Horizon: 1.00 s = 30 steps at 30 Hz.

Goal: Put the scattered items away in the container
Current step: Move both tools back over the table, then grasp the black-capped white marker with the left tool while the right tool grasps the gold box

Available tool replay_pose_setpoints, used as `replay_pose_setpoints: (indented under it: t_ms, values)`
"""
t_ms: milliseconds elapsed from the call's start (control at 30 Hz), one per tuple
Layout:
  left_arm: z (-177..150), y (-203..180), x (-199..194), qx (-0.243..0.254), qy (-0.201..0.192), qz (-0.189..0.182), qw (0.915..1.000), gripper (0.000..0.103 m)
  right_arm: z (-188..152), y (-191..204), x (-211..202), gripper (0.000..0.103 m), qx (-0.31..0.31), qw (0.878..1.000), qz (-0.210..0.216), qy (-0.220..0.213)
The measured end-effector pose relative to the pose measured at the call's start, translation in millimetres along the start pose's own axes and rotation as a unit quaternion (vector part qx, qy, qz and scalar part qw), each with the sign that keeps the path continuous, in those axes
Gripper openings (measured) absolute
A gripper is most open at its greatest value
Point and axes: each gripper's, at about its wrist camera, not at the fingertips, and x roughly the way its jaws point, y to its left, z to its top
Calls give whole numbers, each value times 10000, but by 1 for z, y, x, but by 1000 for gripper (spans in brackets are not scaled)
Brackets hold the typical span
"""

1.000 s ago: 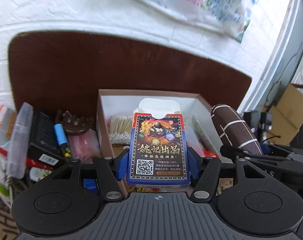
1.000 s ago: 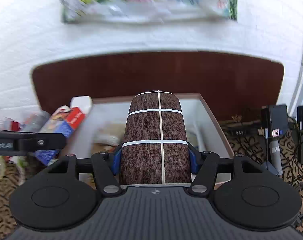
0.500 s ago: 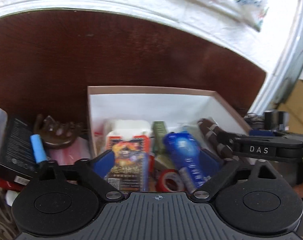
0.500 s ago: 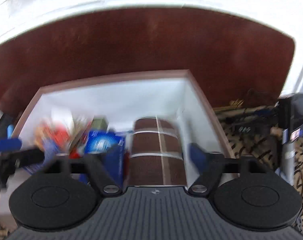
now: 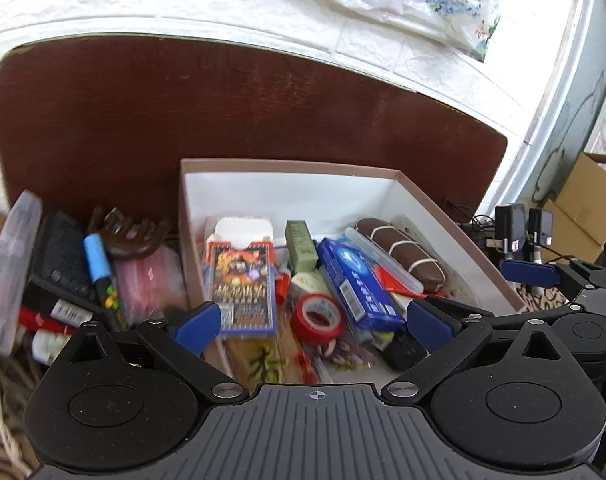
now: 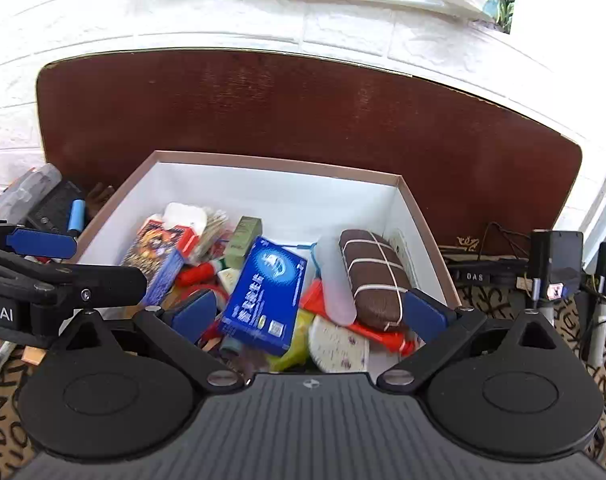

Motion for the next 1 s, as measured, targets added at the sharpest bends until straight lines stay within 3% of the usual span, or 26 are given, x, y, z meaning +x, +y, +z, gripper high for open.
replay_pose_setpoints:
  t_ms: [267,500,600,767,1000]
  values:
    - [-58,26,-62,-328,-30,240,9992,103,-28,36,-46,101,-107,9994,322,-84]
    - [-139,87,-114,-1029,167,791,9914,103,-80,102,-71,102,-231,9954,924,-44]
    - [-160,107,-127,-1035,168,1129,9881,103,-108,134,-69,102,-303,9938,1060,153]
    - [-168,133,-140,-1254,112,1236,9843,98,-145,177,-64,99,-435,9910,1160,502]
    - [-161,142,-121,-1123,90,1150,9870,86,-156,201,-54,91,-288,9903,1242,550]
